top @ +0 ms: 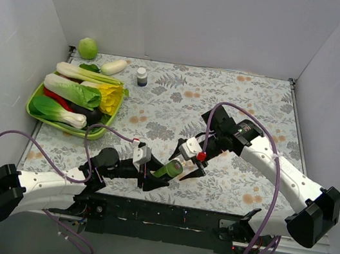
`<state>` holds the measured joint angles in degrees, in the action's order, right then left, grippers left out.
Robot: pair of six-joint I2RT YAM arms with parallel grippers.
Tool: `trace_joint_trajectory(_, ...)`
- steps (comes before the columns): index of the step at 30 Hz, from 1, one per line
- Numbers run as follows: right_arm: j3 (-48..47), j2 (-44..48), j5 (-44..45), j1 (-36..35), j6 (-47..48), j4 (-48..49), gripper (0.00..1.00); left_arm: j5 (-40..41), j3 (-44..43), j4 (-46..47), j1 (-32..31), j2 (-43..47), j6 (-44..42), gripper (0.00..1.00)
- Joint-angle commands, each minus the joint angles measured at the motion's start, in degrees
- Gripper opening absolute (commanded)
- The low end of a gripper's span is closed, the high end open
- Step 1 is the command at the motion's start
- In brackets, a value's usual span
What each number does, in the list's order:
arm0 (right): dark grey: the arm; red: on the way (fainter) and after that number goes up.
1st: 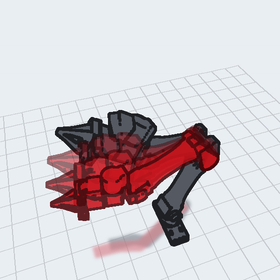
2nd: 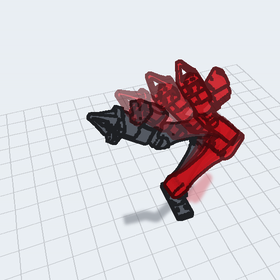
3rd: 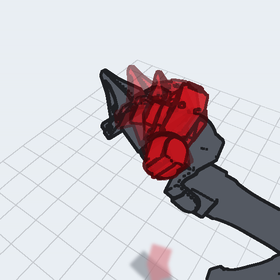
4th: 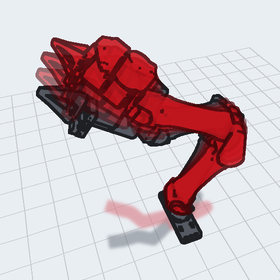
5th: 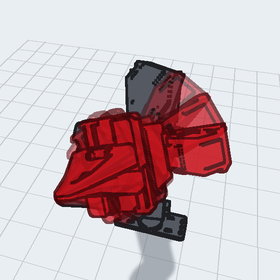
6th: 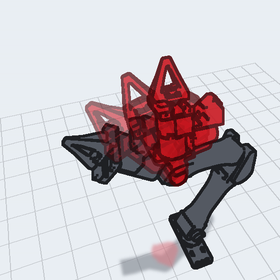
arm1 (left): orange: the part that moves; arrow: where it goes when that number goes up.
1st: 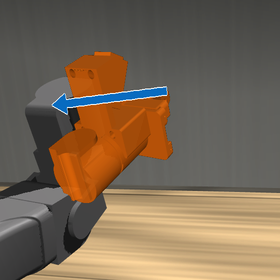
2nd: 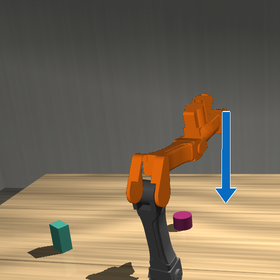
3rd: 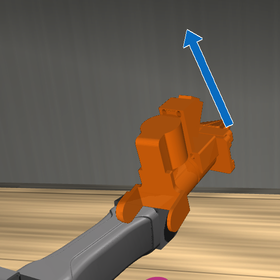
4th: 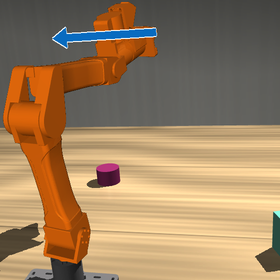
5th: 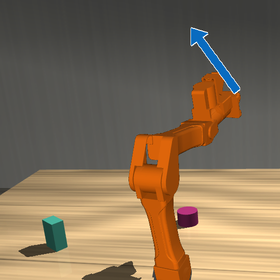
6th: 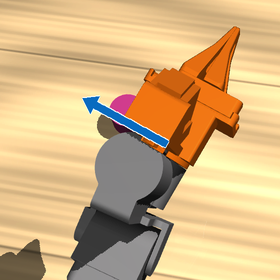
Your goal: Sort the pills into containers
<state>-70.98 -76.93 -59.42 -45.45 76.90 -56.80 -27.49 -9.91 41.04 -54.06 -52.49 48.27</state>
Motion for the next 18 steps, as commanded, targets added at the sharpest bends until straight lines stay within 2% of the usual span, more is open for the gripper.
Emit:
trace_joint_trajectory(1,0.6,0.8,0.8,-0.6,-4.6,3.2,0.72,-0.4,-2.0,3.3,0.3,0.5,0.7,0.00)
trace_joint_trajectory(8,2.0,0.7,2.8,-0.9,-10.7,7.1,0.58,-0.6,-2.0,3.8,0.4,0.7,1.0,0.00)
trace_joint_trajectory(10,1.9,0.7,2.8,-0.9,-11.5,7.4,0.49,-0.4,-2.0,3.6,0.3,0.9,1.0,0.00)
trace_joint_trajectory(12,2.1,0.7,2.6,-0.9,-16.3,9.6,0.39,1.1,-2.0,3.3,0.3,1.5,0.4,0.00)
trace_joint_trajectory(13,2.2,0.7,2.3,-0.9,-18.8,10.4,0.39,2.0,-2.2,2.9,0.3,1.6,0.2,0.00)
trace_joint_trajectory(14,2.5,0.6,0.7,-0.9,-24.9,11.7,0.38,3.1,-2.5,1.2,0.4,2.0,-0.9,0.00)
trace_joint_trajectory(17,6.1,-0.6,-0.3,-0.8,-44.1,23.4,0.23,9.9,-4.4,-3.4,0.3,2.8,-2.8,0.00)
trace_joint_trajectory(18,9.8,-0.5,0.3,-0.7,-58.0,32.0,0.17,14.0,-4.9,-4.3,0.3,3.4,-4.6,0.00)
